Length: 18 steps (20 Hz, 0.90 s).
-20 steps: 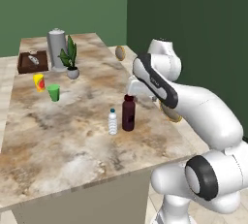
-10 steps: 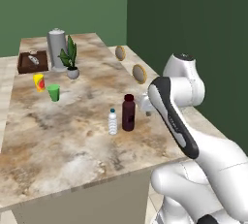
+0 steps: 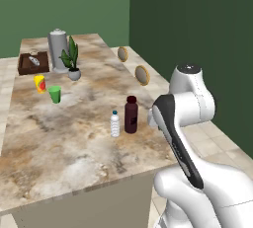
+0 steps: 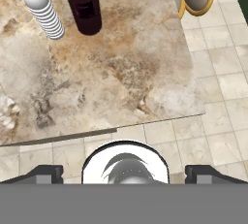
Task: Place the drinks on the dining counter in a tight cluster.
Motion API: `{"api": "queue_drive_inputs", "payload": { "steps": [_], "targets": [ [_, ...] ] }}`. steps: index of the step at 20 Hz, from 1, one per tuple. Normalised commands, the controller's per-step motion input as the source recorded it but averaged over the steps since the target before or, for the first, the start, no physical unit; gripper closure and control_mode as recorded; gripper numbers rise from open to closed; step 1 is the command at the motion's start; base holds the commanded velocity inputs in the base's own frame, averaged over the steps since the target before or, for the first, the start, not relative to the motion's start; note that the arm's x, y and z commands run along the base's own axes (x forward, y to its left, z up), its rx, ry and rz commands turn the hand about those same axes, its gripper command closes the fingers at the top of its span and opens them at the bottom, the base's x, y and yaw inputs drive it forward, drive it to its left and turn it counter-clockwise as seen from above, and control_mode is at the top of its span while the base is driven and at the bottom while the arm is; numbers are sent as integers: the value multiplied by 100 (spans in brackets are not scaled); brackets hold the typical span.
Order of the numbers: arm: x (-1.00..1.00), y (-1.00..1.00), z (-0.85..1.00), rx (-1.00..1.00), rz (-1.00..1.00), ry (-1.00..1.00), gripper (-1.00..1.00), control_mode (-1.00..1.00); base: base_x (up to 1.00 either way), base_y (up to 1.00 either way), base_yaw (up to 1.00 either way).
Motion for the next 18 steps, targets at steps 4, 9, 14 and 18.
{"api": "queue_drive_inputs", "payload": {
  "steps": [4,9,14,18],
  "targets": [
    [-32,-34,9,10,1,15,-100,-100,0,0,0],
    [-37,-31,0,12,7,1,-100,-100,0,0,0],
    [-5,-2,0,0,0,0,-100,-100,0,0,0],
    [-10,0,0,0,0,0,-100,-100,0,0,0]
  ]
}}
